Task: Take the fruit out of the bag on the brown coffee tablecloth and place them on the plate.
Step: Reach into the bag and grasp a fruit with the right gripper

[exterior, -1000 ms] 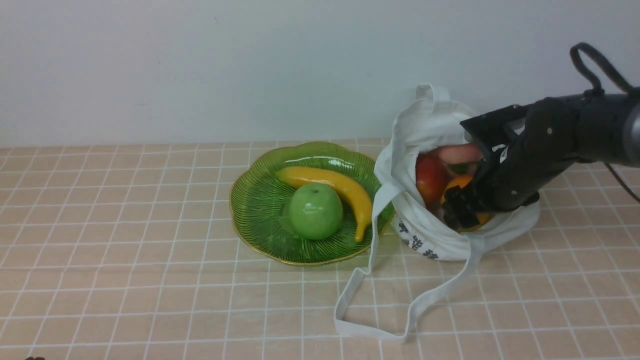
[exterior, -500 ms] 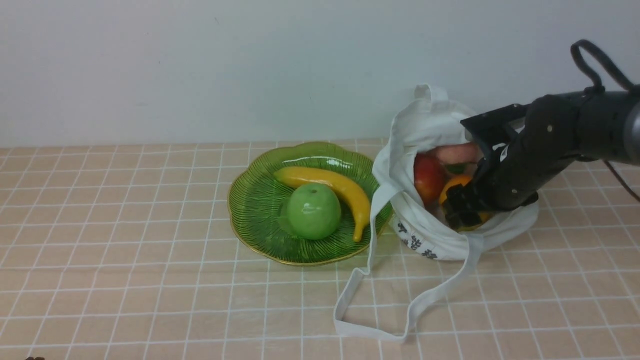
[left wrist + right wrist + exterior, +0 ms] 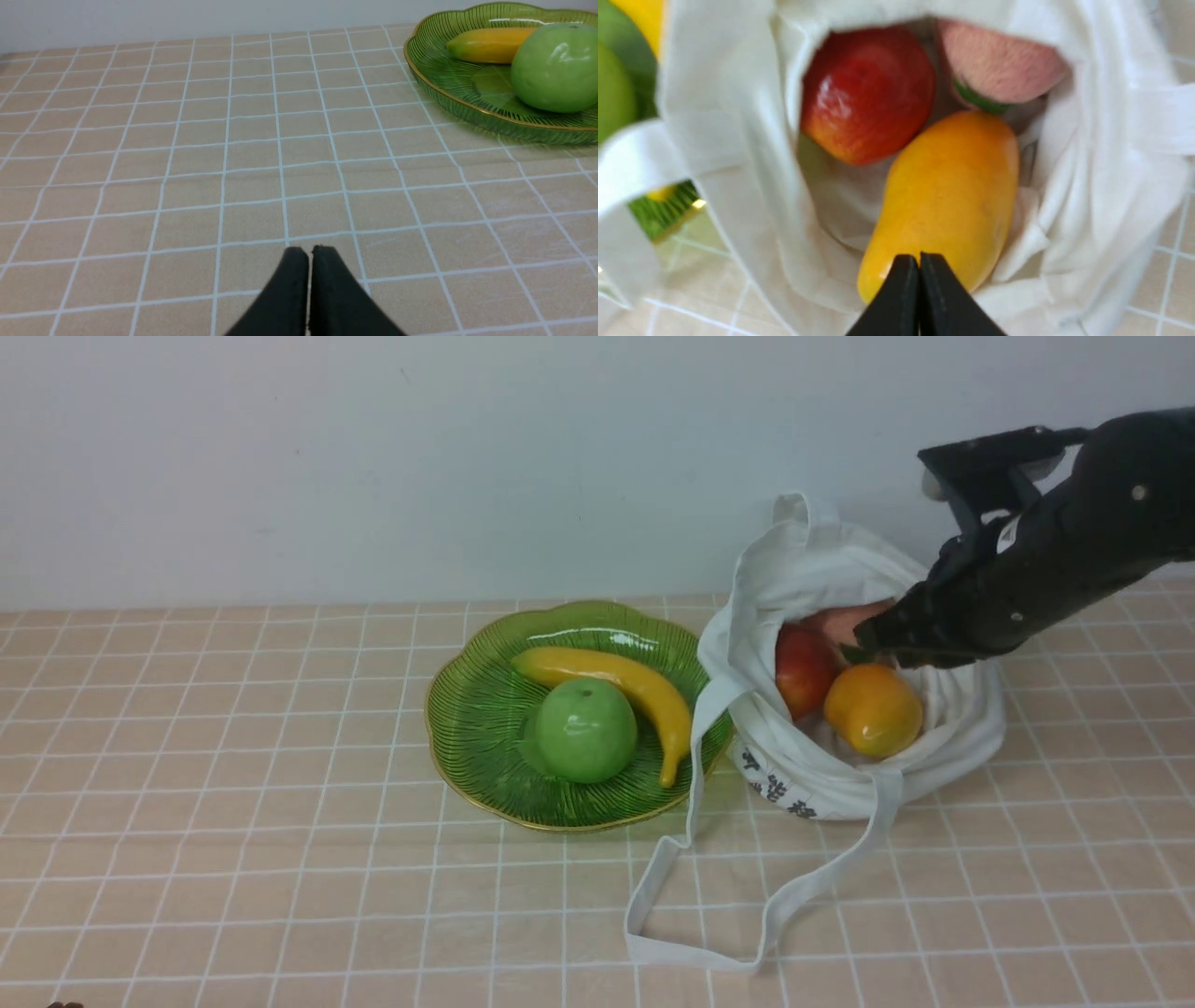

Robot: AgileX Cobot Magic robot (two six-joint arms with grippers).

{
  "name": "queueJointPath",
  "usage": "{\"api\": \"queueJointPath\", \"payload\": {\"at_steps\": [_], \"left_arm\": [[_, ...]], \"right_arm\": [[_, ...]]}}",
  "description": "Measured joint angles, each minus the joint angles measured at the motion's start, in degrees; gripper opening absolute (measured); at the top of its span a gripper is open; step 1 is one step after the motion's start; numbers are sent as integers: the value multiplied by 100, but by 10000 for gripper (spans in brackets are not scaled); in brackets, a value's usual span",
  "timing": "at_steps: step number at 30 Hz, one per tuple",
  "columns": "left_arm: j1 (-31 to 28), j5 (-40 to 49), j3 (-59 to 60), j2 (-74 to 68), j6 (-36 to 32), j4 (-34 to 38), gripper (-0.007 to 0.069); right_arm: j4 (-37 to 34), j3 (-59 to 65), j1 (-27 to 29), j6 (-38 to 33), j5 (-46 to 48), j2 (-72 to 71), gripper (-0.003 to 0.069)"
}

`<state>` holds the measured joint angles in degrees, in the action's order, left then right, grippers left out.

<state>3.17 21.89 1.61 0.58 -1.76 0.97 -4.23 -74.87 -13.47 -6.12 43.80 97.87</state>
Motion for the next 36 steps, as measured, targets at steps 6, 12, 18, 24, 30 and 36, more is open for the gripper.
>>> {"api": "queueJointPath", "payload": {"at_steps": [6,12,18,24,30,36], "left_arm": [[0,0,0,0,0,0,-8],[0,0,0,0,0,0,-8],[0,0,0,0,0,0,-8],[0,0,0,0,0,0,-8],[0,0,0,0,0,0,-8],[0,0,0,0,0,0,-8]], "right_arm": [[-91,-5,0,733,24,8,-4],[-91,-5,0,1124,-202,425,163],[-39,-5,0,1302,-613,813,523],[265,-5,0,1740,-856,1074,683],[354,-5,0,1909,-920,1376,689],[423,-5,0,1921,-962,1480,640]]}}
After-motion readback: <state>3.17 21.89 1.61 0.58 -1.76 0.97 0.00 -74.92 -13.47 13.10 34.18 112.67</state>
